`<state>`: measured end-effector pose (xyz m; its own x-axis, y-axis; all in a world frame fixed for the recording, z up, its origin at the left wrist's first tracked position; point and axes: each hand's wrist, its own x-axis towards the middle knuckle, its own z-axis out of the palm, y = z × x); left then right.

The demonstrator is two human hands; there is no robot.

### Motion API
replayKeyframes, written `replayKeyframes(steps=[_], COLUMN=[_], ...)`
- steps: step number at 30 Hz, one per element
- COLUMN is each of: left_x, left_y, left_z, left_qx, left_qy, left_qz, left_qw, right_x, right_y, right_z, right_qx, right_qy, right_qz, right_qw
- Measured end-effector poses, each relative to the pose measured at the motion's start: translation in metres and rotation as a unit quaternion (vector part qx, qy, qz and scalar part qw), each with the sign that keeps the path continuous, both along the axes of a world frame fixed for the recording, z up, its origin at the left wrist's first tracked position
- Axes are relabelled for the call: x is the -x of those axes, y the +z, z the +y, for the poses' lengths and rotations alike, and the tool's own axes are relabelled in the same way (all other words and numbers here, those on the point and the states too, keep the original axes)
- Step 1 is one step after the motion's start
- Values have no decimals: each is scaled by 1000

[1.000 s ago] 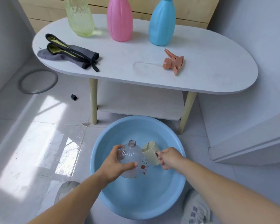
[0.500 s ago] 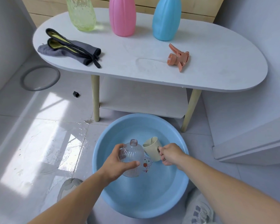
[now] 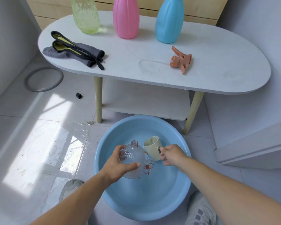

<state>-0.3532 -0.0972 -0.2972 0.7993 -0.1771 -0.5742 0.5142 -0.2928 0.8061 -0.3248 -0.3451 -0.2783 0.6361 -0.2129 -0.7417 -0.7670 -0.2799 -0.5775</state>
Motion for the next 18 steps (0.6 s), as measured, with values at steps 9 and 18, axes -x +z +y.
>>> replayKeyframes(steps=[9,18], left_x=[-6,-10], left_y=[23,61], left_z=[3,-2], left_qx=[-8,22], left_qy=[0,5], left_qz=[-45,-94], left_qw=[999,995], right_x=[8,20], right_y=[34,130], right_z=[-13,-29], right_qx=[1,7], right_qy=[65,116], right_qz=[-144,-249], right_qw=[987,962])
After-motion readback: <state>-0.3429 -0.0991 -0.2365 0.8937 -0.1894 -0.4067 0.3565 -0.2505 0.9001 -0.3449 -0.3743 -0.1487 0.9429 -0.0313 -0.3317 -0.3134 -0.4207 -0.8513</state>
